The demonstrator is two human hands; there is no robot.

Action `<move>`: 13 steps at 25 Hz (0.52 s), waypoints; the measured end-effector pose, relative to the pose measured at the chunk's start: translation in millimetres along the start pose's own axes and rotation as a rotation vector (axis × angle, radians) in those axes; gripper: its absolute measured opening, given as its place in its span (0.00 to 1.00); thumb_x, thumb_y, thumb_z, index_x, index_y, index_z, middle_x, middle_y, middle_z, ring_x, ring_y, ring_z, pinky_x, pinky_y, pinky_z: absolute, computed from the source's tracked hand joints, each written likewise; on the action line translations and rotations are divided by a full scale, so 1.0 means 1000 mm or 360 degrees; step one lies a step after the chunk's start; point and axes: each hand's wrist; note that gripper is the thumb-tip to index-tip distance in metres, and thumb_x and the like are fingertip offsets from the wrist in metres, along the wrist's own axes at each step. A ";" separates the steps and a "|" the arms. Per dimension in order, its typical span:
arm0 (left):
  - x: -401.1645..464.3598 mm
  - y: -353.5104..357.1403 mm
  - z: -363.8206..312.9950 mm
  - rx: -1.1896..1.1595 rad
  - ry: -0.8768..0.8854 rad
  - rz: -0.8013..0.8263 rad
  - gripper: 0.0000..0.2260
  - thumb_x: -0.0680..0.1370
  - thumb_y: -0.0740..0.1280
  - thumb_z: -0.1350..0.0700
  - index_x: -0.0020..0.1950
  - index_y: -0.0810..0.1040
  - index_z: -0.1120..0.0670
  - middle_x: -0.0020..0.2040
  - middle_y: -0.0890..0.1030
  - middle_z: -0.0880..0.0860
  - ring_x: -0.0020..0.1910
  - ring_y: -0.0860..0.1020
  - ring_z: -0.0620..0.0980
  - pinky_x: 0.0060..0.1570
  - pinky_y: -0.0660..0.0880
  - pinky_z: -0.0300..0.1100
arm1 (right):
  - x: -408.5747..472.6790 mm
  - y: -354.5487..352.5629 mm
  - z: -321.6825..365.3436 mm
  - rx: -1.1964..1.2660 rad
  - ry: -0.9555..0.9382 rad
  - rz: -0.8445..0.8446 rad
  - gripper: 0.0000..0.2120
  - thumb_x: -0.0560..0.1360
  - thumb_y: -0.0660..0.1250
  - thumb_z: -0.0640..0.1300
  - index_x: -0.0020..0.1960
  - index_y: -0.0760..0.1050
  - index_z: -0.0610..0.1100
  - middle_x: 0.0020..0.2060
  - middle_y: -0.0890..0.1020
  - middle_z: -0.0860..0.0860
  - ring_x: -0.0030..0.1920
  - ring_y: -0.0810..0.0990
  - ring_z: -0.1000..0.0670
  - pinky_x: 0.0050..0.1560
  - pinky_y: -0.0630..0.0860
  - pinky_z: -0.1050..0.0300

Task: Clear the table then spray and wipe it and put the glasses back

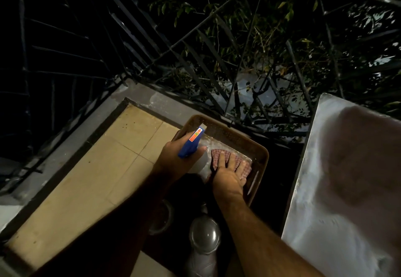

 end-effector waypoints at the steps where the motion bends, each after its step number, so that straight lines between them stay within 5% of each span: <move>1: 0.000 0.001 0.000 -0.0073 -0.0104 0.0029 0.14 0.77 0.73 0.50 0.58 0.82 0.57 0.46 0.83 0.52 0.44 0.81 0.49 0.48 0.81 0.47 | -0.001 -0.001 0.000 -0.0003 -0.0005 -0.0025 0.41 0.77 0.65 0.50 0.78 0.39 0.54 0.78 0.38 0.48 0.76 0.38 0.35 0.73 0.46 0.32; 5: 0.003 0.004 -0.009 -0.0457 -0.0608 0.0110 0.11 0.76 0.74 0.49 0.55 0.81 0.53 0.50 0.83 0.58 0.49 0.83 0.57 0.53 0.82 0.60 | -0.014 -0.025 -0.003 0.0215 -0.0095 -0.0141 0.37 0.74 0.69 0.49 0.78 0.56 0.45 0.77 0.56 0.43 0.75 0.58 0.39 0.74 0.56 0.47; 9: 0.005 -0.002 -0.028 -0.0688 -0.0854 -0.0061 0.27 0.73 0.74 0.42 0.70 0.77 0.47 0.64 0.81 0.47 0.63 0.79 0.43 0.68 0.75 0.49 | -0.026 -0.055 -0.005 0.0594 -0.0192 -0.0332 0.29 0.77 0.63 0.43 0.76 0.61 0.46 0.76 0.61 0.44 0.76 0.58 0.45 0.77 0.50 0.53; 11: 0.005 -0.008 -0.053 -0.0809 -0.0808 -0.0150 0.19 0.78 0.72 0.52 0.68 0.78 0.53 0.55 0.82 0.47 0.50 0.81 0.32 0.59 0.75 0.41 | -0.042 -0.071 -0.005 0.0598 -0.0290 -0.0406 0.30 0.75 0.64 0.42 0.76 0.62 0.46 0.76 0.61 0.44 0.76 0.57 0.46 0.77 0.51 0.53; 13: -0.001 -0.017 -0.084 -0.0751 -0.0691 -0.0259 0.11 0.79 0.70 0.64 0.56 0.82 0.49 0.45 0.81 0.46 0.39 0.80 0.29 0.52 0.73 0.41 | -0.065 -0.089 -0.007 0.0656 -0.0351 -0.0477 0.31 0.73 0.63 0.40 0.76 0.63 0.45 0.76 0.62 0.44 0.76 0.57 0.45 0.76 0.52 0.53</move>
Point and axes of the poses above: each hand's wrist, its own x-axis towards the middle knuckle, its own y-axis out of the palm, z = x × y
